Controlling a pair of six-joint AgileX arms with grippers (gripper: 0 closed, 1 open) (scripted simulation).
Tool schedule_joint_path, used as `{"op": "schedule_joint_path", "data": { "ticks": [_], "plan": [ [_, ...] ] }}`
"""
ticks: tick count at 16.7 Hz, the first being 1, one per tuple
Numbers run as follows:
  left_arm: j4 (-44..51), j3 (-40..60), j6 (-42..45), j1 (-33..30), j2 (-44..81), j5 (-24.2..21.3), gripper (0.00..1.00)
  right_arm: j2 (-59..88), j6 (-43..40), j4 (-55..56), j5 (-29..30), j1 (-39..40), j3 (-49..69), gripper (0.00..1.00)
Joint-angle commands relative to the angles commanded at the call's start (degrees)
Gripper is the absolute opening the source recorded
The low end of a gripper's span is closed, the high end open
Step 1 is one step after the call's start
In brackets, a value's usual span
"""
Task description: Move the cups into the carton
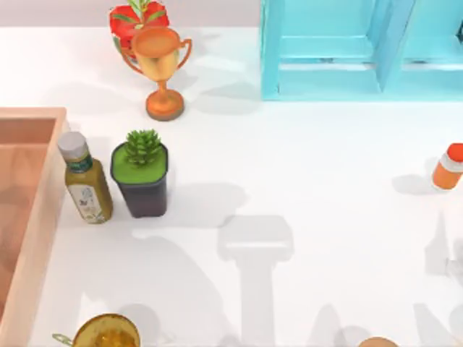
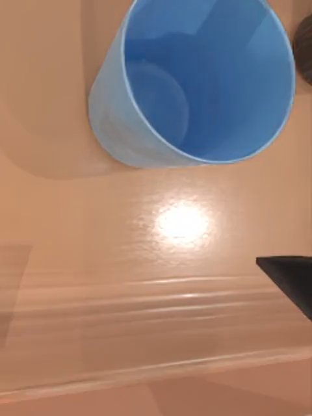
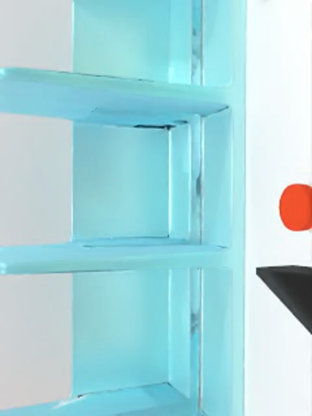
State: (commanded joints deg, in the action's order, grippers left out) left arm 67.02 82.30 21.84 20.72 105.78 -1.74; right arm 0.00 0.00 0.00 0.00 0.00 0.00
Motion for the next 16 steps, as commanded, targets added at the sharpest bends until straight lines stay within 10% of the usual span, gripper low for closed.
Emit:
{"op": "schedule_joint_path", "data": {
  "ticks": [16],
  "plan": [
    [23.0, 23.7, -0.2, -0.1, 0.7, 0.0, 1.00, 0.0, 0.0, 0.0, 0.0, 0.0, 0.0, 1.00]
  ]
}}
